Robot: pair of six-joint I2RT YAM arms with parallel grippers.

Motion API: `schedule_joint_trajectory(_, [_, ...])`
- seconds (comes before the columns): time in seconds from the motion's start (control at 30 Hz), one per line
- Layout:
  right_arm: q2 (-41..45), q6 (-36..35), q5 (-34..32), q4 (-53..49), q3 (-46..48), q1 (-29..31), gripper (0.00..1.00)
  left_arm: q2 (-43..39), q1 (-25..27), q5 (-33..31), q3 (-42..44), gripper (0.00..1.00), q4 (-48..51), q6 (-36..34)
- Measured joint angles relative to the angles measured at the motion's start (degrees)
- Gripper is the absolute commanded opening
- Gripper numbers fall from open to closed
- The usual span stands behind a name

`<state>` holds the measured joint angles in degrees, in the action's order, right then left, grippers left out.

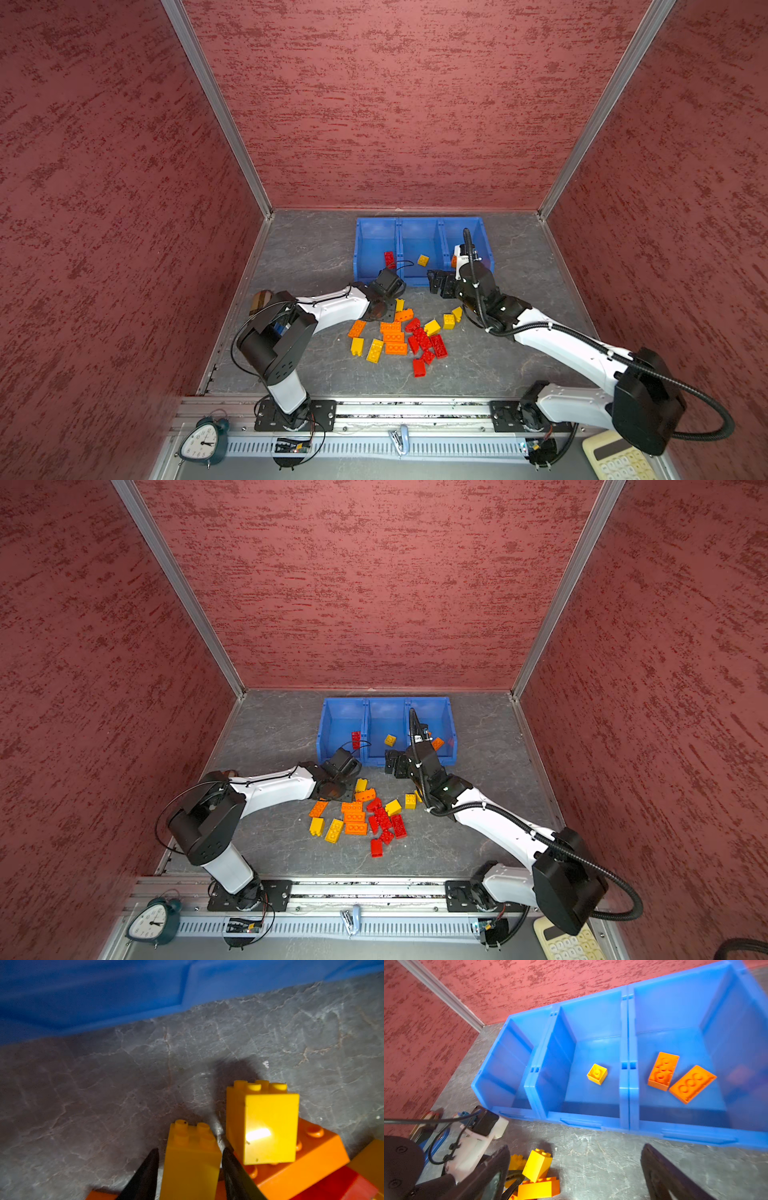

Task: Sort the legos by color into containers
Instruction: 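Grasp a yellow brick with the left gripper while the right gripper returns, then drop the yellow brick into the middle compartment while the right gripper lowers to the pile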

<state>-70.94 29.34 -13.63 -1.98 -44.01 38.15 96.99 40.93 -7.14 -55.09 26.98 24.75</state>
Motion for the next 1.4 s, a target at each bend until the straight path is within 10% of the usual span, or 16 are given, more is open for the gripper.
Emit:
schedule_joint_trajectory(0.73, [2.5,2.8,-4.7,1.8,3.3,0.0,0.99,-5.0,7.8,-15.0,-0.9,0.22,-0.1,1.2])
schedule_joint_trajectory(1.4, [4.4,5.4,-7.3,-5.3,3.3,-0.4,0.99,19.1,7.1,-19.5,-37.4,0.25,-8.3,-3.3])
